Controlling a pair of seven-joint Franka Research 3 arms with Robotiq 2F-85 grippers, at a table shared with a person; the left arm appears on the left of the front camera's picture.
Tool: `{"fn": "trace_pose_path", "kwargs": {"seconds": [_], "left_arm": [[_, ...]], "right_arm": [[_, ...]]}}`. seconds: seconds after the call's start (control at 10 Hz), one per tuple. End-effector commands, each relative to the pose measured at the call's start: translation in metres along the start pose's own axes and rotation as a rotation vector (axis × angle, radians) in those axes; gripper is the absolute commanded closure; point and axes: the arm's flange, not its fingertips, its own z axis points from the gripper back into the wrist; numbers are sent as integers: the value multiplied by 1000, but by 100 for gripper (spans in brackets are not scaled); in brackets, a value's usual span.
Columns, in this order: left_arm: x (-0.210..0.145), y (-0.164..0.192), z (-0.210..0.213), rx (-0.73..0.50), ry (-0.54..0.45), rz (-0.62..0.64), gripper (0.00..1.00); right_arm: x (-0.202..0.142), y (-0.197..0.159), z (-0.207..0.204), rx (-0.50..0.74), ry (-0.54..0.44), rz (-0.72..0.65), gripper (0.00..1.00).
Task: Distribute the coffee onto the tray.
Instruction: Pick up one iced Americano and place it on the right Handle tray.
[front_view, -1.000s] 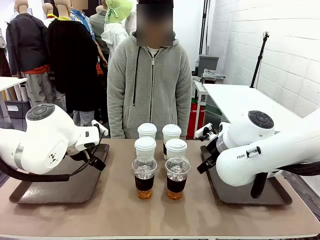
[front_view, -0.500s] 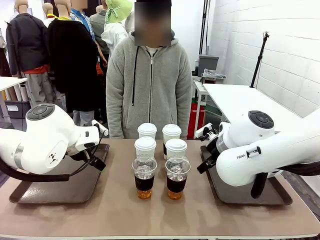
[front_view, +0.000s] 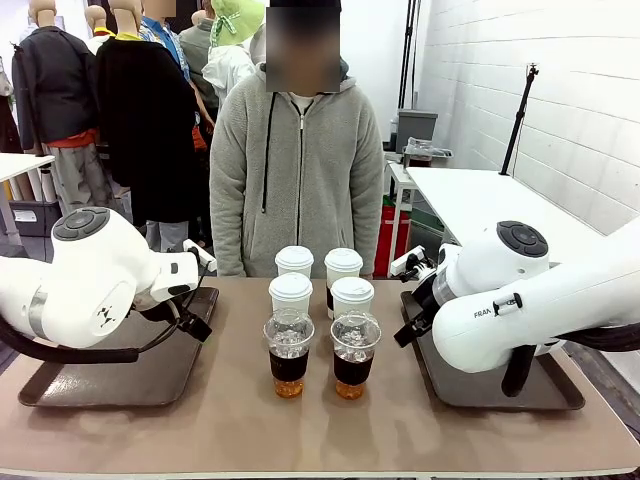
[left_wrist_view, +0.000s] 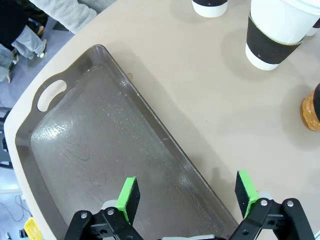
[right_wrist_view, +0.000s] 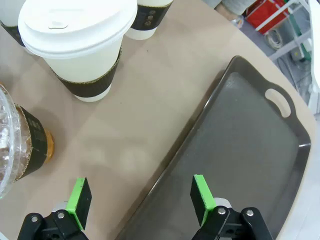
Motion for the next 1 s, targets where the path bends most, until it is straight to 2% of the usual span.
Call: {"fn": "trace_pose_path", "kwargs": {"seconds": [0.0,0.1,0.6,0.9], "left_arm": [[0,0,0,0,0,0,0],[0,0,0,0,0,0,0],[51,-8,74,41,-66,-65,0],[59,-10,94,62,-78,-78,0]], "right_arm": [[0,0,0,0,0,-1,0],[0,0,0,0,0,0,0],[17,-8,63,-17,-90,33,0],[20,-4,86,-33,-114,42,0]]}}
